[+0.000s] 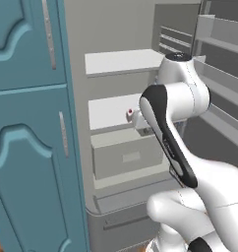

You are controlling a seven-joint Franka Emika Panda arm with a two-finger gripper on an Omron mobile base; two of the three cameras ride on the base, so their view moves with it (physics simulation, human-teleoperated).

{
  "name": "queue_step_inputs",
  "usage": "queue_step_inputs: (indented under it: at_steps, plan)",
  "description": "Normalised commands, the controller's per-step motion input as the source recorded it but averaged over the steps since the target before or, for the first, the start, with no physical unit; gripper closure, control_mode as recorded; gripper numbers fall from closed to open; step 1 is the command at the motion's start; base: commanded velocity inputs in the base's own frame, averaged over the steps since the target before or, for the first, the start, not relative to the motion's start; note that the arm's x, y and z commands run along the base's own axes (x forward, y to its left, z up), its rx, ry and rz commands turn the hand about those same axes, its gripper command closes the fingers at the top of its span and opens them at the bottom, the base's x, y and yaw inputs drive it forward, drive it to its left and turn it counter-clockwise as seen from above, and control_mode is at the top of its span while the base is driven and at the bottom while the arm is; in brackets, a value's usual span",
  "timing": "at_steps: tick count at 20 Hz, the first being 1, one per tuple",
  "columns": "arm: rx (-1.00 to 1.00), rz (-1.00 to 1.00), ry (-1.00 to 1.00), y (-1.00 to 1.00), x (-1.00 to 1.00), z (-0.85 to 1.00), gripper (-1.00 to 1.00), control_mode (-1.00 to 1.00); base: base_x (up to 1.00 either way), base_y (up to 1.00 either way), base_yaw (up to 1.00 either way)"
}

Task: Take the cakes from the fridge and place them on the empty tray on the dining counter.

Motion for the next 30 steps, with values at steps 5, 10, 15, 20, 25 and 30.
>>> queue_step_inputs:
  at_steps: [5,10,15,20,25,30]
  plan:
    - [0.00,-0.04,0.00,-0.24,0.18,0.00,-1.00,-1.00,0.19,-0.08,-0.01]
    - [0.00,-0.11,-0.06,-0.39,0.03,-0.02,-1.00,-1.00,0.00,0.00,0.00]
    - [0.00,-0.13,-0.11,-0.04,0.32,-0.11,-1.00,-1.00,0.00,0.00,0.00]
    - [0.00,-0.10,-0.16,0.00,0.56,-0.26,-1.00,-1.00,0.00,0.00,0.00]
    - [0.00,-0.05,-0.12,0.00,0.62,-0.35,-1.00,-1.00,0.00,0.00,0.00]
    - [-0.01,0.00,-0.01,0.00,0.74,-0.27,-1.00,-1.00,0.00,0.00,0.00]
